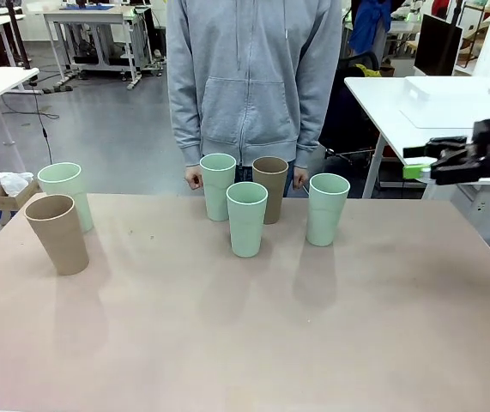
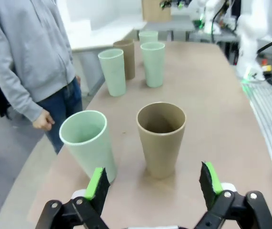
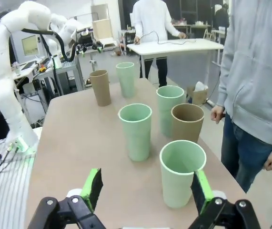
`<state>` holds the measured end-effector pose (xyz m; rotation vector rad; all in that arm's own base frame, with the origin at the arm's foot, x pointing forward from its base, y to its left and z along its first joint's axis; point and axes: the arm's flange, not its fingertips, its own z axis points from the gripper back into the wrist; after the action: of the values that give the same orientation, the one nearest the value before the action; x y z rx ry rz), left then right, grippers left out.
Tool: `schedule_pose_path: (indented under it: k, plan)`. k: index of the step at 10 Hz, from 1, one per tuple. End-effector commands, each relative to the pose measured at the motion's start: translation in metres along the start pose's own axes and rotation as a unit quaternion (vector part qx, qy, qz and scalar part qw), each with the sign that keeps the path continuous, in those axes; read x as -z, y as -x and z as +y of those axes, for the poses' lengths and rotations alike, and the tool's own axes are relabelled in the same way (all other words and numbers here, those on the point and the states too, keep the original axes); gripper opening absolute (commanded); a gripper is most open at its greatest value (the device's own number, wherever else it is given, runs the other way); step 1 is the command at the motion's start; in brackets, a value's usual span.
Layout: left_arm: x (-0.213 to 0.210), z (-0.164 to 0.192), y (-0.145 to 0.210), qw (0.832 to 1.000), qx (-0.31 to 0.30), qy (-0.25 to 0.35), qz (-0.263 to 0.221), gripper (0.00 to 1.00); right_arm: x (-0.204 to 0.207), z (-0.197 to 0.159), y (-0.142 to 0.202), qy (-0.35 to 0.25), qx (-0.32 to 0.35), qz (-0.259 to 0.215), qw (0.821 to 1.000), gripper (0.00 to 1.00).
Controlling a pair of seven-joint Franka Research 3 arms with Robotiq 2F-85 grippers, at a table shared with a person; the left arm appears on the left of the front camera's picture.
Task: Stack the cups and store them in the basket.
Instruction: Pick up two Reusable plastic cups , one in each hand.
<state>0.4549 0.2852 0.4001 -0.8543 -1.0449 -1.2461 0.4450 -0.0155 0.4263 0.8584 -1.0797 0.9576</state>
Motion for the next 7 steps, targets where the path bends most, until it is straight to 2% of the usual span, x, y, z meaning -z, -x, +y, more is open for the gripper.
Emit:
schedule_pose_path:
  k: [1, 2, 3, 7]
  plan:
    - [-0.007, 0.025, 0.021, 0.999, -0.015, 0.019, -0.046, 1.00, 0.019, -0.018, 0.021, 0.021, -0.030, -0.014, 0.999, 1.00]
    - [0.004, 0.026, 0.030, 0.996, -0.056, 0.016, -0.070, 1.00, 0.032, -0.020, 0.035, 0.038, -0.015, 0.002, 0.999, 1.00]
    - [-0.001, 0.007, 0.023, 1.000, -0.009, 0.008, -0.026, 1.00, 0.011, -0.008, 0.017, 0.006, -0.006, -0.006, 1.000, 1.00]
    - [-0.001, 0.007, 0.023, 1.000, -0.009, 0.008, -0.026, 1.00, 0.011, -0.008, 0.017, 0.006, -0.006, -0.006, 1.000, 1.00]
